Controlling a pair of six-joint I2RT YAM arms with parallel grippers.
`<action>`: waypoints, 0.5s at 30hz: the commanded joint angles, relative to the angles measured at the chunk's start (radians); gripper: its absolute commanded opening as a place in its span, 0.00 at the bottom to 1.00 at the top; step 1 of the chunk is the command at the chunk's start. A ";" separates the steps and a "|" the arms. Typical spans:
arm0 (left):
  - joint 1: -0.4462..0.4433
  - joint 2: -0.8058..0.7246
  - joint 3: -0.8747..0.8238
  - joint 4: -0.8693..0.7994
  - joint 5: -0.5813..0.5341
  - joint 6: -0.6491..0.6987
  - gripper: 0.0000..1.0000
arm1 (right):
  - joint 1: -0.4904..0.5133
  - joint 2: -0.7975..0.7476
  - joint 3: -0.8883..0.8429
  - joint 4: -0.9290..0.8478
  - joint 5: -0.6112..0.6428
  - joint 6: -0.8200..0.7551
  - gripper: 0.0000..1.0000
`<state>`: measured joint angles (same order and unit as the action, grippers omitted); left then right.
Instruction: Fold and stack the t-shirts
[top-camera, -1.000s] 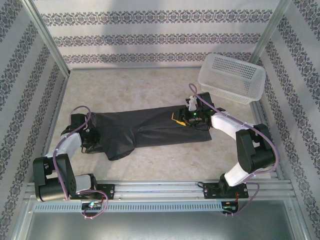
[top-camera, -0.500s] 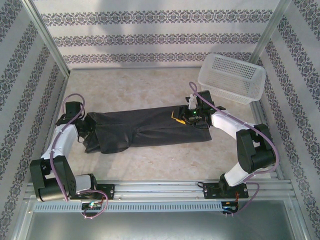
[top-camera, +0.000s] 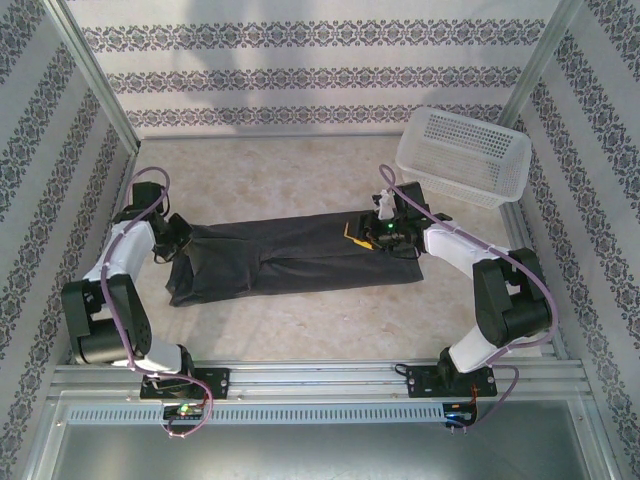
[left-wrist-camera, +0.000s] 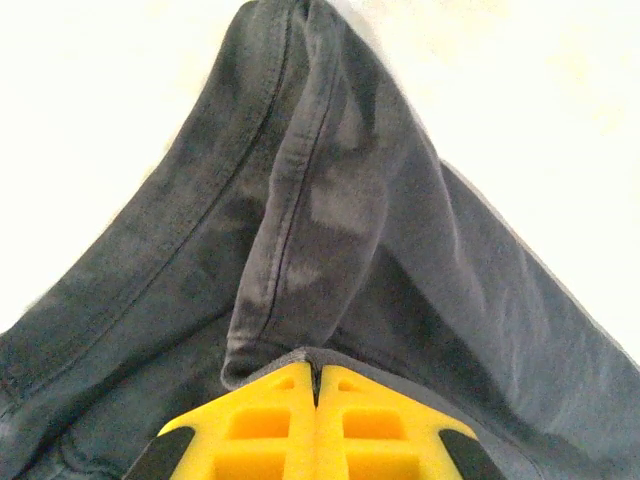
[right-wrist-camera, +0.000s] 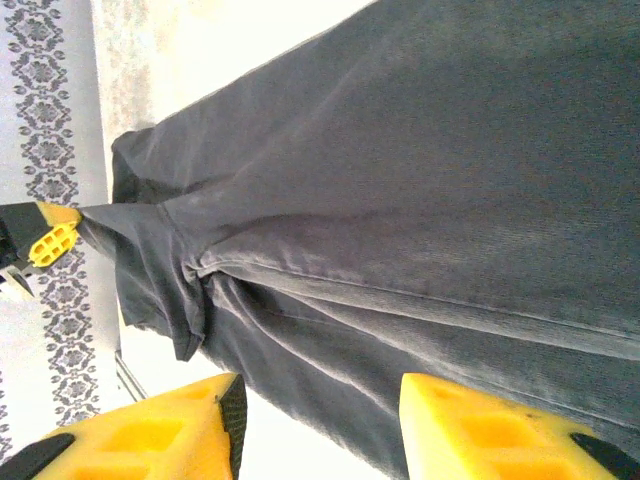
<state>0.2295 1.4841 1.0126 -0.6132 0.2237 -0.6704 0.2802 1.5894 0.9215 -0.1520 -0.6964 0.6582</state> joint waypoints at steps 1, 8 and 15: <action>0.001 0.039 0.044 0.013 -0.038 0.058 0.03 | -0.021 -0.031 -0.026 -0.022 0.021 -0.010 0.45; 0.001 0.119 0.044 0.111 -0.095 0.116 0.08 | -0.054 -0.050 -0.058 -0.014 0.045 0.003 0.45; 0.001 0.087 0.006 0.167 -0.227 0.063 0.44 | -0.089 -0.079 -0.079 -0.019 0.099 0.020 0.42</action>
<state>0.2295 1.6127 1.0382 -0.4934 0.0906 -0.5865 0.2108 1.5475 0.8574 -0.1616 -0.6411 0.6601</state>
